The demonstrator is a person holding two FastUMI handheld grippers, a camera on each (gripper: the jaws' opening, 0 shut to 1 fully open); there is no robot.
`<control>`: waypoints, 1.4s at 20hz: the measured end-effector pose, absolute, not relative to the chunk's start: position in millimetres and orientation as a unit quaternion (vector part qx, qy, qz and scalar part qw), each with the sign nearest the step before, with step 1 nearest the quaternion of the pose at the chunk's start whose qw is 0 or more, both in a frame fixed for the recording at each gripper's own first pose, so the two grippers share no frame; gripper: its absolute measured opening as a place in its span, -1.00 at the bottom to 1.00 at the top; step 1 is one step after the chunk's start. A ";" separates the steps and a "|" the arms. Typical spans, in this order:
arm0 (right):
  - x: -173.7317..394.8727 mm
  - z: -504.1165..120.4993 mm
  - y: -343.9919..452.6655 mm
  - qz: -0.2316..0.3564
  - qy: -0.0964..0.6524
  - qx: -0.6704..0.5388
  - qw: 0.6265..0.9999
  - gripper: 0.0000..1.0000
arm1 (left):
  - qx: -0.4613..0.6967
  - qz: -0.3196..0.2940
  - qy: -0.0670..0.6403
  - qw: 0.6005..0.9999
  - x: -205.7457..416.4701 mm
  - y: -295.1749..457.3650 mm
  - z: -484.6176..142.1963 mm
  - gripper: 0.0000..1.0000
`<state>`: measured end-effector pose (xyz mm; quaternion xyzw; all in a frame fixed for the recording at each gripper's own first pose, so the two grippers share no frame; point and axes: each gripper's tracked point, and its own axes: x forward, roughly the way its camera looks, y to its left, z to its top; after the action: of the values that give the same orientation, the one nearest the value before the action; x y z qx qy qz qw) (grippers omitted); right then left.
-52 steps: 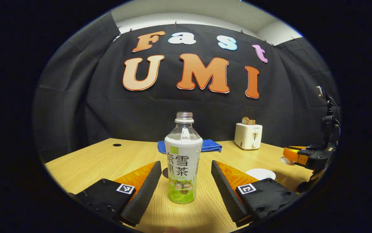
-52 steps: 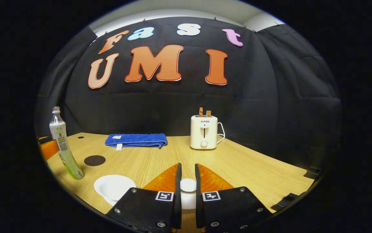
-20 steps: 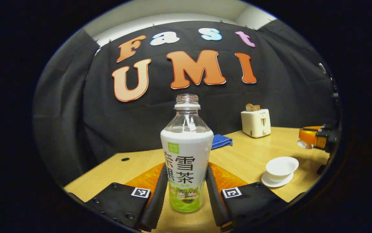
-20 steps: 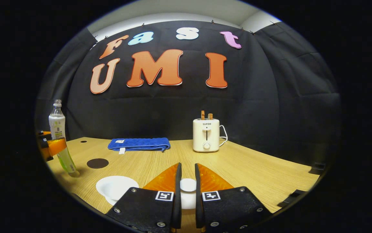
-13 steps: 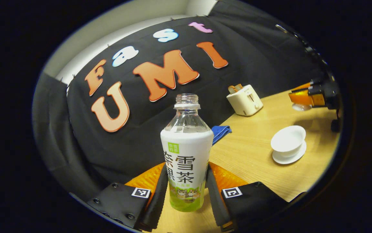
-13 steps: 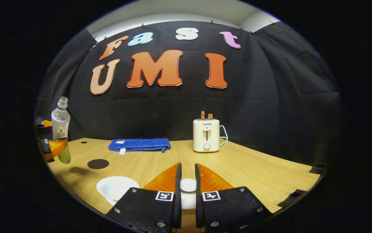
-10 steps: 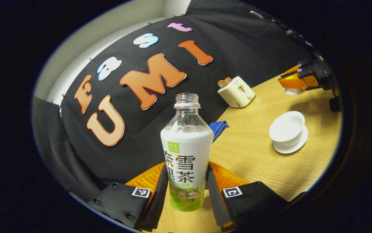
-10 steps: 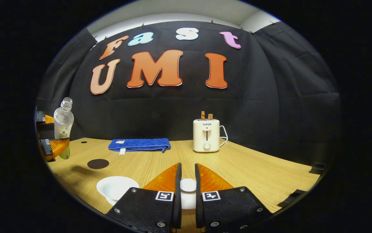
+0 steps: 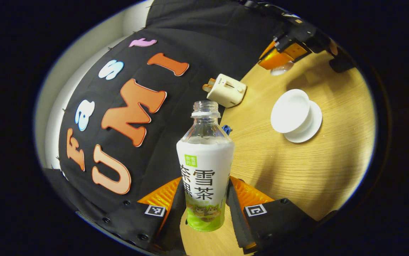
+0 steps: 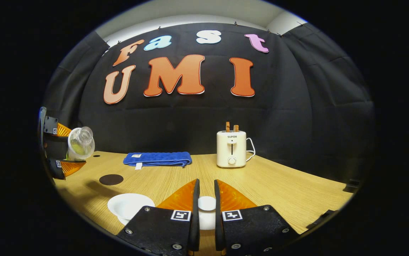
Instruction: Open the teacup lid with one hand, grasp the water bottle and pour water into the teacup with the other hand; after pouring, place the water bottle on the coaster and then close the teacup lid.
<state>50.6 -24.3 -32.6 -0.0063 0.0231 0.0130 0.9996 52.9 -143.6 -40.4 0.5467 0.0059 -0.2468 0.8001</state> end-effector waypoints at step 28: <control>52.9 -34.7 -21.5 0.042 0.030 -0.003 0.999 -0.65 | 0.765 -0.292 0.022 0.573 62.6 -172.3 -67.5 0.36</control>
<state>52.9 -21.5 -34.7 -0.0028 0.0296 0.0416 0.9987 62.6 -172.3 -67.5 0.7651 0.0215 -0.2922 0.5734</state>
